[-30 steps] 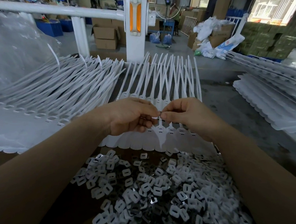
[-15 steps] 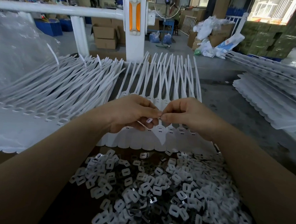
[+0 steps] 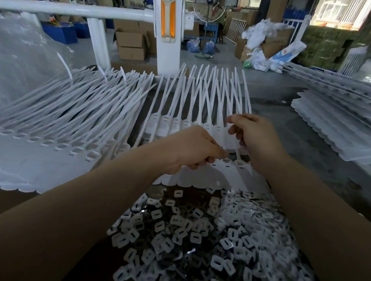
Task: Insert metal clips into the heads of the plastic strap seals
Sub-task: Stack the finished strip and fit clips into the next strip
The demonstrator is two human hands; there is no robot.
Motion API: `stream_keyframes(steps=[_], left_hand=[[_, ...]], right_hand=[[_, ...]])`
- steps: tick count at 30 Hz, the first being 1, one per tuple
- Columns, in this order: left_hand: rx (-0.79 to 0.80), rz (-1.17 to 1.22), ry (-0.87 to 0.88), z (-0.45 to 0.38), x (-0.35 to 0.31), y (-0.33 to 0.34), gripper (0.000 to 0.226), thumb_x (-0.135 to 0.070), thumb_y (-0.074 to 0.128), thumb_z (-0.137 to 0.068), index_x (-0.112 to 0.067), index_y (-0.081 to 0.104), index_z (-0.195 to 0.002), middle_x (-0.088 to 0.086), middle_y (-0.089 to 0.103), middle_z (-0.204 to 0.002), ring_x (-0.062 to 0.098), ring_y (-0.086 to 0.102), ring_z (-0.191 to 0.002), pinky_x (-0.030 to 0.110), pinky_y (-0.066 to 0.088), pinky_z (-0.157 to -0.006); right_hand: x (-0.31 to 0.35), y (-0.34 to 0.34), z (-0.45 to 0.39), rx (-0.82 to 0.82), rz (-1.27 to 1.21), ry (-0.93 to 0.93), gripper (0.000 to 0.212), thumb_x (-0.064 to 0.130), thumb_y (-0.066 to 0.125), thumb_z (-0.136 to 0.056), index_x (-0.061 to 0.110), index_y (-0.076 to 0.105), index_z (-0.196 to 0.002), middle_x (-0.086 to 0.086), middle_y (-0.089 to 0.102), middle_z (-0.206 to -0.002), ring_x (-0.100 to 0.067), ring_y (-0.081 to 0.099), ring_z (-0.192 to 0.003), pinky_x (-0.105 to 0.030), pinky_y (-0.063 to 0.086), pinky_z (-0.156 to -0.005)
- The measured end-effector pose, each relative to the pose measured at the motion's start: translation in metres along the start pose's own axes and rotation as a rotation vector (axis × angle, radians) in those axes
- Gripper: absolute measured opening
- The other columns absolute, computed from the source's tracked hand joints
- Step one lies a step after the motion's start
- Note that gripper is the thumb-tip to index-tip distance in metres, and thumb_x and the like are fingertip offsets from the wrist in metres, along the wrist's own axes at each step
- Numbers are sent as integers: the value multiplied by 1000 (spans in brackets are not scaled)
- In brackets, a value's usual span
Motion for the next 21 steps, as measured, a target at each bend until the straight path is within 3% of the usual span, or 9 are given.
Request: stream_keyframes(steps=[4, 11, 17, 21], left_hand=[[-52, -54, 36, -16, -7, 19, 18, -24, 73, -86, -6, 74, -84, -9, 50, -45, 2, 42, -37, 13, 33, -38], [-93, -135, 55, -34, -11, 32, 24, -24, 75, -82, -1, 70, -87, 12, 67, -75, 16, 54, -62, 27, 41, -55], [-61, -234, 14, -39, -14, 31, 20, -18, 69, -85, -10, 57, -73, 1, 51, -61, 10, 44, -48, 17, 32, -36], [-43, -256, -4, -40, -19, 30, 18, -19, 73, -82, -9, 59, -78, 3, 53, -66, 12, 48, -55, 22, 36, -45]], right_hand=[[-2, -1, -3, -48, -131, 71, 16, 21, 60, -91, 21, 72, -81, 7, 61, -62, -8, 46, -58, -25, 37, -54], [-5, -2, -5, -38, -172, 93, 13, 24, 61, -89, 21, 72, -84, 11, 61, -56, -7, 43, -53, -25, 36, -52], [-5, 0, -5, -31, -162, 89, 12, 22, 60, -91, 20, 71, -87, 11, 61, -56, -11, 45, -60, -29, 37, -57], [-4, -1, -5, -38, -168, 88, 11, 22, 61, -91, 19, 72, -89, 10, 61, -56, -11, 45, -61, -28, 37, -57]])
Point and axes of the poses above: each hand's wrist, its own z-axis away from the middle knuckle, its own y-axis out of the palm, x = y × z, the point moved 1 cm from there along -z, towards the middle knuckle
